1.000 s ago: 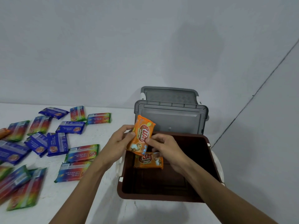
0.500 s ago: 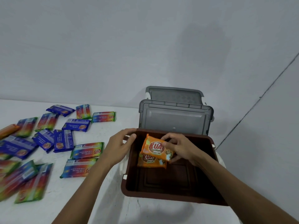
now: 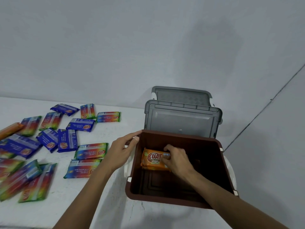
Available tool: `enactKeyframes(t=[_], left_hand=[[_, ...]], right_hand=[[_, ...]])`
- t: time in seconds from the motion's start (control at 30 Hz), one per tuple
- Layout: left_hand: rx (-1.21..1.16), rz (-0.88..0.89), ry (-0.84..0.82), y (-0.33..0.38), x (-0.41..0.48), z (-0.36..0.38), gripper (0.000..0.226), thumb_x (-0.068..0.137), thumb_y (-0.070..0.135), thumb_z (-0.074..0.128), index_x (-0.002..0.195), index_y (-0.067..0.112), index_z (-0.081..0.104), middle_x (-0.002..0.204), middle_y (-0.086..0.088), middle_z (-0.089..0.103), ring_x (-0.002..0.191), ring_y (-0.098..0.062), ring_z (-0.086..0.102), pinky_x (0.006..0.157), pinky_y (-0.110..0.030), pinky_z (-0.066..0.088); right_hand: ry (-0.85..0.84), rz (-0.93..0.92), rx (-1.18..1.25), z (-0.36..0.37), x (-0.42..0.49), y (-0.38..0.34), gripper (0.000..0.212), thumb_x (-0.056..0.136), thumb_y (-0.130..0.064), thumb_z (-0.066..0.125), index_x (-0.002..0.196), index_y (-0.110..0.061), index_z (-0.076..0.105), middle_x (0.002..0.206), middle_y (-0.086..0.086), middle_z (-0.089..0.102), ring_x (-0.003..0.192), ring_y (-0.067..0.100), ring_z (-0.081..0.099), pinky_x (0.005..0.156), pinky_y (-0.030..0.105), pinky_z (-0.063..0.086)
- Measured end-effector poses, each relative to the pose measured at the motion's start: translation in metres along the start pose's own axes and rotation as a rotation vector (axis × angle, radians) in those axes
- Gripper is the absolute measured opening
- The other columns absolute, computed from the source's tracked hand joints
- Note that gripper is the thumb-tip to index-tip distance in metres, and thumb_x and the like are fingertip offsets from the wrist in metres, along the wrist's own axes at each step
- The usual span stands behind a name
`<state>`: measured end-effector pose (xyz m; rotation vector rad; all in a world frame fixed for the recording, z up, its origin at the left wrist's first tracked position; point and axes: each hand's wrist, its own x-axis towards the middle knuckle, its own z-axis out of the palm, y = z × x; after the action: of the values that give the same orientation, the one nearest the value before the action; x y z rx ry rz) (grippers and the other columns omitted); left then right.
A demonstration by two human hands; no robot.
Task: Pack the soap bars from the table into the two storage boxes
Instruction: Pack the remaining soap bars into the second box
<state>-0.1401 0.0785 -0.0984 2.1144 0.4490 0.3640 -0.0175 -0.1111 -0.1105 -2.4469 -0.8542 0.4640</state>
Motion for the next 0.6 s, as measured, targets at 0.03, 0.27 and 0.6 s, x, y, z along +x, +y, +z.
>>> enactKeyframes(t=[0.03, 0.27, 0.6], left_hand=[[-0.001, -0.004, 0.0, 0.0, 0.0, 0.0, 0.032, 0.101, 0.038, 0.043, 0.131, 0.048, 0.049, 0.127, 0.028, 0.05, 0.108, 0.016, 0.045, 0.085, -0.002, 0.033], [-0.026, -0.022, -0.021, -0.003, 0.002, -0.003, 0.032, 0.1, 0.041, 0.041, 0.13, 0.05, 0.049, 0.127, 0.026, 0.052, 0.106, 0.02, 0.043, 0.086, -0.004, 0.033], [-0.083, -0.029, -0.098, -0.001, -0.001, -0.005, 0.038, 0.098, 0.047, 0.039, 0.135, 0.051, 0.041, 0.134, 0.027, 0.041, 0.119, 0.006, 0.038, 0.089, -0.009, 0.032]], right_hand=[[0.007, 0.021, 0.003, 0.0, -0.001, -0.001, 0.039, 0.089, -0.032, 0.07, 0.121, -0.014, 0.057, 0.114, 0.006, 0.062, 0.091, 0.015, 0.06, 0.066, 0.02, 0.046], [0.0, 0.317, 0.022, 0.003, 0.007, 0.003, 0.053, 0.081, -0.051, 0.073, 0.101, -0.003, 0.061, 0.097, 0.006, 0.059, 0.081, 0.021, 0.061, 0.049, 0.023, 0.04], [-0.01, 0.469, 0.345, 0.003, 0.012, -0.003, 0.046, 0.081, -0.036, 0.079, 0.099, 0.004, 0.065, 0.088, 0.013, 0.071, 0.064, 0.015, 0.07, 0.048, 0.026, 0.058]])
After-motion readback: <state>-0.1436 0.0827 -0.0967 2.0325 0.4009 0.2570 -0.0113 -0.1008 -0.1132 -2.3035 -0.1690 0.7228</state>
